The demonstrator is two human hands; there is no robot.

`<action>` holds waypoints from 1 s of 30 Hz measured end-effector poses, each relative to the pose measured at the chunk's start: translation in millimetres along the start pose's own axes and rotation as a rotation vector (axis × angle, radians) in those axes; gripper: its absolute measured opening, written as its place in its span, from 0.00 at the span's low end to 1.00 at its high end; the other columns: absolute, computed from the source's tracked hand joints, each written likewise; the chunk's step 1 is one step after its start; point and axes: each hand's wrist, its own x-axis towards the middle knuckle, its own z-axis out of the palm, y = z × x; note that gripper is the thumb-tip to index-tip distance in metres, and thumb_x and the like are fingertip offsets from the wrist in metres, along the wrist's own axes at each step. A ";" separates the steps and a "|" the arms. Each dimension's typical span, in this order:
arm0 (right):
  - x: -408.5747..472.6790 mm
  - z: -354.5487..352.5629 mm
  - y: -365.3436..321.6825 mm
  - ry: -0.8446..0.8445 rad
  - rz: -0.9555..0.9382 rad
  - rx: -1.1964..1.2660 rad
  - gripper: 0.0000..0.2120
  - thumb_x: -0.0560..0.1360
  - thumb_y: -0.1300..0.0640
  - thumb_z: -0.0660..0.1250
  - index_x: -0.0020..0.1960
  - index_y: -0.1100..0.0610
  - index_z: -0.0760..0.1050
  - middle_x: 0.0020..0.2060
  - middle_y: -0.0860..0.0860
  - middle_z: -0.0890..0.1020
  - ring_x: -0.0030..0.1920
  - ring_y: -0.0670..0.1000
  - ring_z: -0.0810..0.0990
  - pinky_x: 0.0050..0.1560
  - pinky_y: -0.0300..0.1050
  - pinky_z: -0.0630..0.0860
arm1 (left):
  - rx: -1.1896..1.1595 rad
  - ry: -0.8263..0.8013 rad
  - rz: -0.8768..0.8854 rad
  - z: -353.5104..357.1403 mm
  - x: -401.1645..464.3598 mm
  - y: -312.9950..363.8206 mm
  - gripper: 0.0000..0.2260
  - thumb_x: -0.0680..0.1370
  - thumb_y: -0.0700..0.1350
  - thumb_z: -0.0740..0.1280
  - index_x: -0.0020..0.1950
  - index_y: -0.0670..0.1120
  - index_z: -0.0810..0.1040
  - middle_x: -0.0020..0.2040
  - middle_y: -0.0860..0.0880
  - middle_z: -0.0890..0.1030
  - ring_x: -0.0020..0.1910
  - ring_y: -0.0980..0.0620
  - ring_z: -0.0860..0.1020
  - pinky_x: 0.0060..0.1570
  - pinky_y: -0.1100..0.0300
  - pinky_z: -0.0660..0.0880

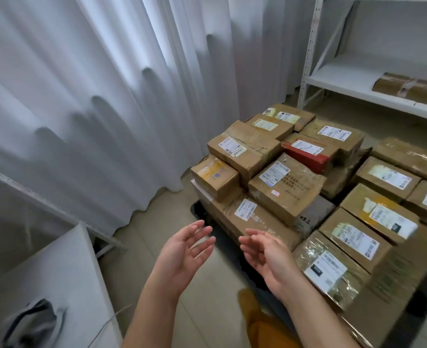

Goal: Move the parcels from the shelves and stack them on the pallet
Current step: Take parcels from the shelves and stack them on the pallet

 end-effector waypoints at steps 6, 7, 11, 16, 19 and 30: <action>-77.2 -63.1 36.7 0.025 0.081 -0.017 0.11 0.80 0.65 0.59 0.53 0.61 0.80 0.41 0.56 0.85 0.41 0.52 0.80 0.45 0.45 0.76 | 0.018 0.036 0.003 -0.6 -71.8 -55.6 0.11 0.81 0.41 0.62 0.60 0.41 0.79 0.53 0.42 0.84 0.50 0.43 0.81 0.47 0.53 0.77; -86.2 -73.7 34.8 0.029 0.064 -0.002 0.11 0.80 0.65 0.59 0.52 0.61 0.80 0.41 0.56 0.85 0.41 0.52 0.80 0.45 0.45 0.76 | 0.021 0.031 0.013 5.2 -80.8 -60.2 0.10 0.81 0.41 0.62 0.59 0.41 0.79 0.54 0.42 0.84 0.50 0.43 0.81 0.48 0.53 0.77; -115.4 -121.0 19.2 0.067 -0.016 0.071 0.11 0.80 0.65 0.59 0.52 0.60 0.80 0.38 0.55 0.85 0.40 0.51 0.80 0.43 0.44 0.76 | 0.034 -0.038 0.034 44.4 -113.7 -85.0 0.10 0.80 0.41 0.63 0.58 0.40 0.80 0.52 0.41 0.84 0.47 0.43 0.81 0.49 0.52 0.78; -157.9 -204.1 -4.6 0.117 -0.096 0.141 0.10 0.80 0.64 0.61 0.53 0.60 0.81 0.42 0.56 0.86 0.43 0.52 0.82 0.45 0.45 0.78 | 0.132 -0.137 0.000 125.0 -141.8 -133.4 0.10 0.81 0.41 0.63 0.59 0.41 0.80 0.52 0.41 0.84 0.48 0.44 0.81 0.48 0.53 0.78; -186.5 -277.4 -24.5 0.197 -0.147 0.207 0.09 0.80 0.63 0.62 0.53 0.60 0.81 0.45 0.58 0.85 0.47 0.54 0.82 0.48 0.47 0.79 | 0.199 -0.213 -0.045 195.4 -156.9 -172.1 0.11 0.80 0.42 0.64 0.59 0.40 0.80 0.53 0.41 0.84 0.48 0.44 0.82 0.44 0.53 0.78; -315.8 -655.6 -98.9 0.594 -0.425 0.483 0.10 0.80 0.65 0.59 0.48 0.59 0.78 0.33 0.52 0.84 0.38 0.50 0.79 0.41 0.41 0.74 | 0.454 -0.633 -0.300 538.9 -274.1 -434.0 0.09 0.81 0.42 0.61 0.55 0.43 0.80 0.50 0.44 0.82 0.45 0.47 0.80 0.47 0.57 0.76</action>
